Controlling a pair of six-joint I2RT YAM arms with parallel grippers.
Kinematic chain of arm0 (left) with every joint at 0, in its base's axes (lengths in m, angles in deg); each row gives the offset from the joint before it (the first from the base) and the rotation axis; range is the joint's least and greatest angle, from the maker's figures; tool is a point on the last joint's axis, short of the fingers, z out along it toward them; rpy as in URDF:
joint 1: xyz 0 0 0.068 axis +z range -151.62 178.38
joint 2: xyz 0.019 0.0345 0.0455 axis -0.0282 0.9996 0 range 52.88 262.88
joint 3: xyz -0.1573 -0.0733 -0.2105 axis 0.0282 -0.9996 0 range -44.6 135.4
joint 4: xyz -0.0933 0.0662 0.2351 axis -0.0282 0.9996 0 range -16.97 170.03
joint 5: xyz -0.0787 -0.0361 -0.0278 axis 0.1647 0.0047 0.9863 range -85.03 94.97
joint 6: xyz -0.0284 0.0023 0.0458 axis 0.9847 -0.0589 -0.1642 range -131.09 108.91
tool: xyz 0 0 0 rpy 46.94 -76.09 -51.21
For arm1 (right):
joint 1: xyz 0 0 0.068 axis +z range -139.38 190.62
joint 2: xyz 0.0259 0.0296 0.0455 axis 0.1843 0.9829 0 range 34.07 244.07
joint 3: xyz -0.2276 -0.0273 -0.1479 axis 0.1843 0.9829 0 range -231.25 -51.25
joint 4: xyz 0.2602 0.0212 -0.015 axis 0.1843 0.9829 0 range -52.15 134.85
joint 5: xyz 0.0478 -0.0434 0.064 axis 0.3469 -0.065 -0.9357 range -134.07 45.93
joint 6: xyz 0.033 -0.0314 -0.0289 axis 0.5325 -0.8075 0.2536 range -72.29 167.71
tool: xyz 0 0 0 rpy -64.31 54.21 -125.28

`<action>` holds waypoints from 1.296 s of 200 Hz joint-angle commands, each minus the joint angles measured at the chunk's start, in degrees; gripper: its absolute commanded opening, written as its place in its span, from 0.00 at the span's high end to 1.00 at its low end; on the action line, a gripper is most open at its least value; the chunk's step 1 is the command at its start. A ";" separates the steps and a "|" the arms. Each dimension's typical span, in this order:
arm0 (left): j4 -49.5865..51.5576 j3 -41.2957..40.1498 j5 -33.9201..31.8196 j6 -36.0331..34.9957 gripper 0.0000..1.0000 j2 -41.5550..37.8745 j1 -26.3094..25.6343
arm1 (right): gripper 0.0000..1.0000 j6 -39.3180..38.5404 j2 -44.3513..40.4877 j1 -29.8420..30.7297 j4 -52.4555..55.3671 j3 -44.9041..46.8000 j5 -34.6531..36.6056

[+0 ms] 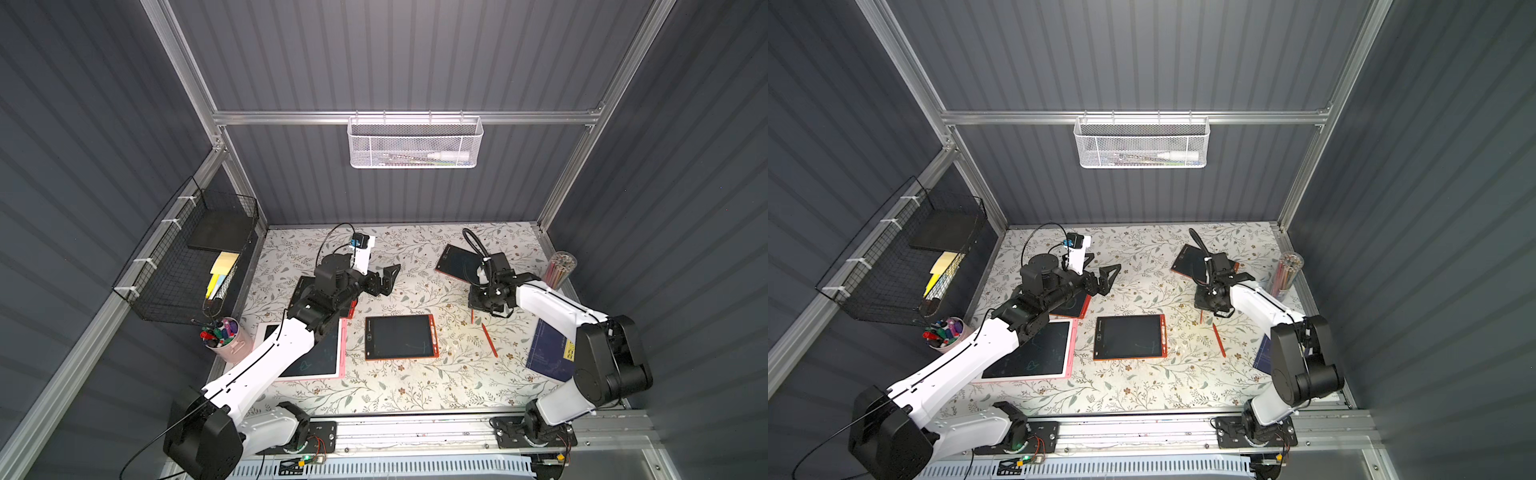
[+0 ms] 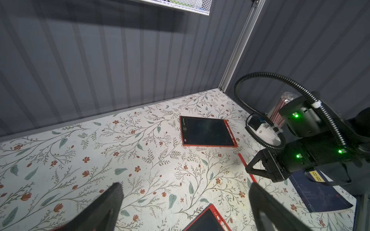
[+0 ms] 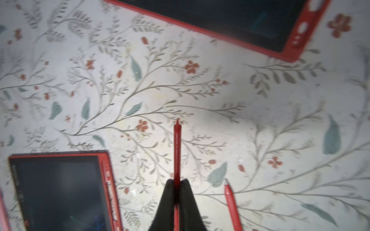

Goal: Place the stylus back onto the writing tablet
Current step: Pick up the stylus from the center of the board, then place the stylus on the writing tablet.

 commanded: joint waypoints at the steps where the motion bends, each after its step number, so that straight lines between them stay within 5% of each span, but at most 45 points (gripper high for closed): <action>1: 2.87 1.50 4.02 0.37 0.01 -0.03 0.17 | 0.94 -0.36 -0.14 2.65 -3.88 1.61 -7.22; 113: 12.83 -7.21 19.34 1.33 0.01 -3.92 -1.15 | 0.94 3.36 8.51 10.26 -16.51 5.77 -17.90; 259: 10.07 -7.96 18.37 2.13 0.01 -2.96 -2.40 | 0.87 3.94 9.30 12.45 -14.29 7.44 -11.57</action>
